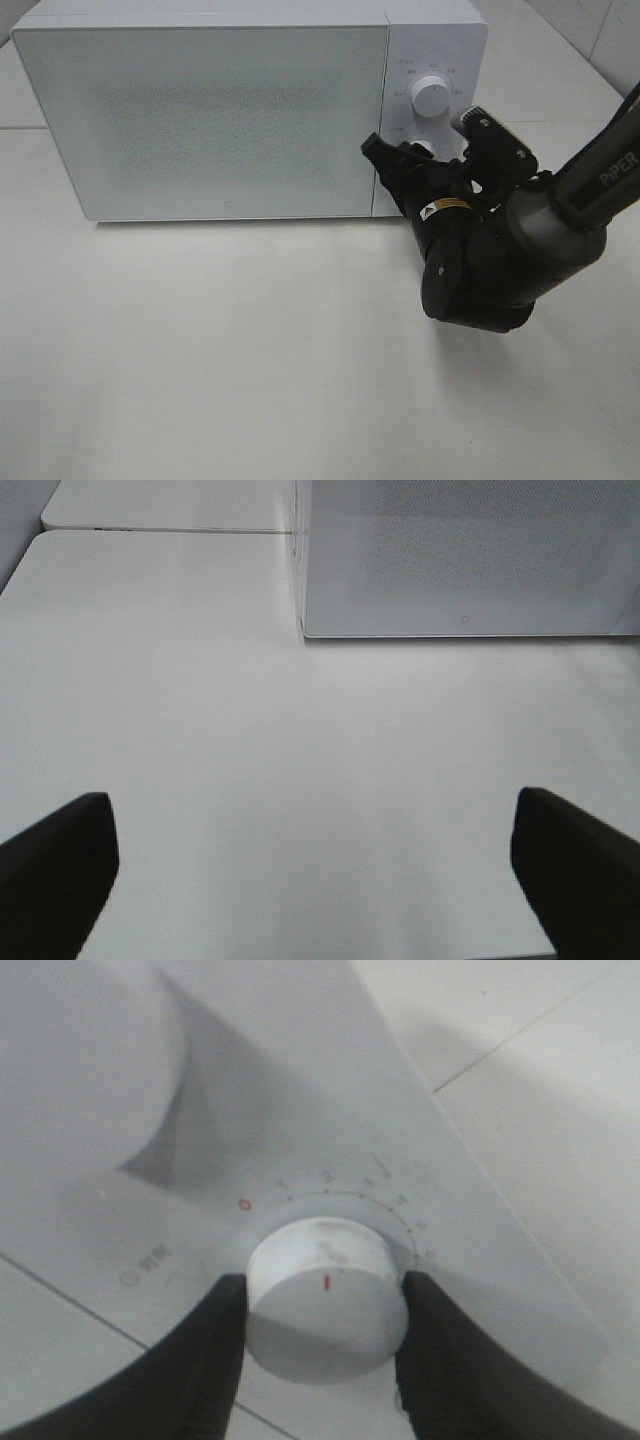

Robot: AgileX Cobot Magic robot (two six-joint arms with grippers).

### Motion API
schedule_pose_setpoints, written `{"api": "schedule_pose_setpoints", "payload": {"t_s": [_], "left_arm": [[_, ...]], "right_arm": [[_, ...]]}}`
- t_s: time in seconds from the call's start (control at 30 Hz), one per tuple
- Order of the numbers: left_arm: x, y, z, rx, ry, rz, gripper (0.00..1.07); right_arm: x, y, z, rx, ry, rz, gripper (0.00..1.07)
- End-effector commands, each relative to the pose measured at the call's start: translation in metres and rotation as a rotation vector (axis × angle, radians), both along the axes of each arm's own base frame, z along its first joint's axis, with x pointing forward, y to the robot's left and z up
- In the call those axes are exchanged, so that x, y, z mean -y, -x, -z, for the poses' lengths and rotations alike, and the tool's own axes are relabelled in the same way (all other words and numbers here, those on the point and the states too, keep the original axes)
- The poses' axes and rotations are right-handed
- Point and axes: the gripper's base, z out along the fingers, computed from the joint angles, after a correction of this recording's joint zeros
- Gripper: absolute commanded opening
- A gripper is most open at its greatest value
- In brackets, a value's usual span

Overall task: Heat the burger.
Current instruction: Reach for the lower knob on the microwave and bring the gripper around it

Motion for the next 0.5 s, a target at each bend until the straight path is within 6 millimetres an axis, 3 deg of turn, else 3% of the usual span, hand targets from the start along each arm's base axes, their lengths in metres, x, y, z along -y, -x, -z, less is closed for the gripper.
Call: {"api": "schedule_pose_setpoints", "payload": {"t_s": [0.03, 0.07, 0.23, 0.5], "left_arm": [[0.001, 0.003, 0.001, 0.025, 0.003, -0.001, 1.00], [0.001, 0.003, 0.001, 0.025, 0.003, -0.001, 1.00], [0.001, 0.003, 0.001, 0.025, 0.003, -0.001, 1.00], [0.001, 0.003, 0.001, 0.025, 0.003, -0.001, 1.00]], "right_arm": [[-0.005, -0.009, -0.029, 0.253, -0.370, 0.003, 0.03], [-0.005, -0.009, -0.029, 0.253, -0.370, 0.003, 0.03], [0.001, -0.009, -0.027, 0.255, -0.812, 0.123, 0.03], [0.006, -0.008, -0.023, 0.253, -0.978, 0.210, 0.03]]}}
